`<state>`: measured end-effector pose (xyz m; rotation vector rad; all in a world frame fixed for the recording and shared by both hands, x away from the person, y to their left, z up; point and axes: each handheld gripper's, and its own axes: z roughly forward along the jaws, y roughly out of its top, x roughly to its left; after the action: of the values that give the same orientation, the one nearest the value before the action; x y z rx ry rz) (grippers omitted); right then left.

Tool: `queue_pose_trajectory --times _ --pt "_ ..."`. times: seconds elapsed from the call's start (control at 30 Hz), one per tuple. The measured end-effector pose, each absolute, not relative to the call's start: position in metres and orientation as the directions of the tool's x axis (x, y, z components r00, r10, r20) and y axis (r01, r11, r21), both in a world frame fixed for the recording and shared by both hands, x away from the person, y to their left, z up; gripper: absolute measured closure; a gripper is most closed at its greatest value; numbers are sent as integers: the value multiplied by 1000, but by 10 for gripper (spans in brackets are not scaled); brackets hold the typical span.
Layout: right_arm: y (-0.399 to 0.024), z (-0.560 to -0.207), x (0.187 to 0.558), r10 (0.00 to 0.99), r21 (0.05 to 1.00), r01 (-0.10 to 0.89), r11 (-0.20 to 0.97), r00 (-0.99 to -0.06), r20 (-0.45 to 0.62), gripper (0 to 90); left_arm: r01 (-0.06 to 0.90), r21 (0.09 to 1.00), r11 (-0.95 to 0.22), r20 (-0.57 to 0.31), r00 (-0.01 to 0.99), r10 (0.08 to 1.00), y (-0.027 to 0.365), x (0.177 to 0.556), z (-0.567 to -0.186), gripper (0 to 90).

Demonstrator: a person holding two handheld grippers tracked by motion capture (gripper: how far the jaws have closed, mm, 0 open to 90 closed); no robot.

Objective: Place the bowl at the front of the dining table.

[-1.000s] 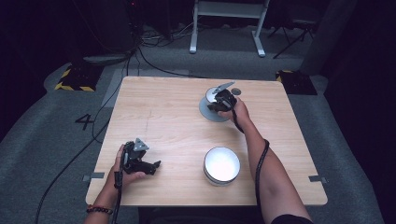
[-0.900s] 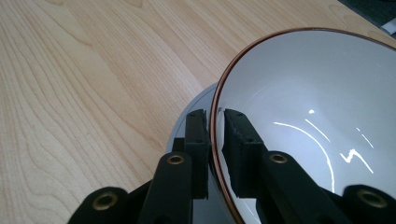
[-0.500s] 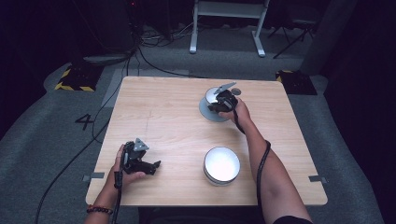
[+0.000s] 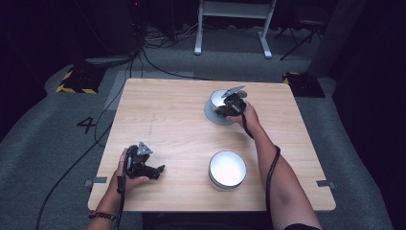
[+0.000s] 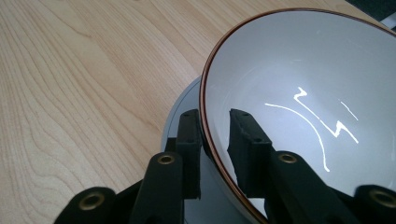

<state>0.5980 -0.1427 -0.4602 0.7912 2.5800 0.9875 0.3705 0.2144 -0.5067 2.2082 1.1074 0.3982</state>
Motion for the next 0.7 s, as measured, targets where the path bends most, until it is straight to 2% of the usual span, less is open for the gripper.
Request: queue_pose_trajectory --times 0.47,0.7 --pt "-148 -457 594 588 678 391 622 -806 -74 665 610 653 -449 -12 601 799 214 371 -507 5" --pt "-152 -451 591 589 673 387 630 -803 -90 594 610 654 -448 -16 603 798 214 371 -507 5"
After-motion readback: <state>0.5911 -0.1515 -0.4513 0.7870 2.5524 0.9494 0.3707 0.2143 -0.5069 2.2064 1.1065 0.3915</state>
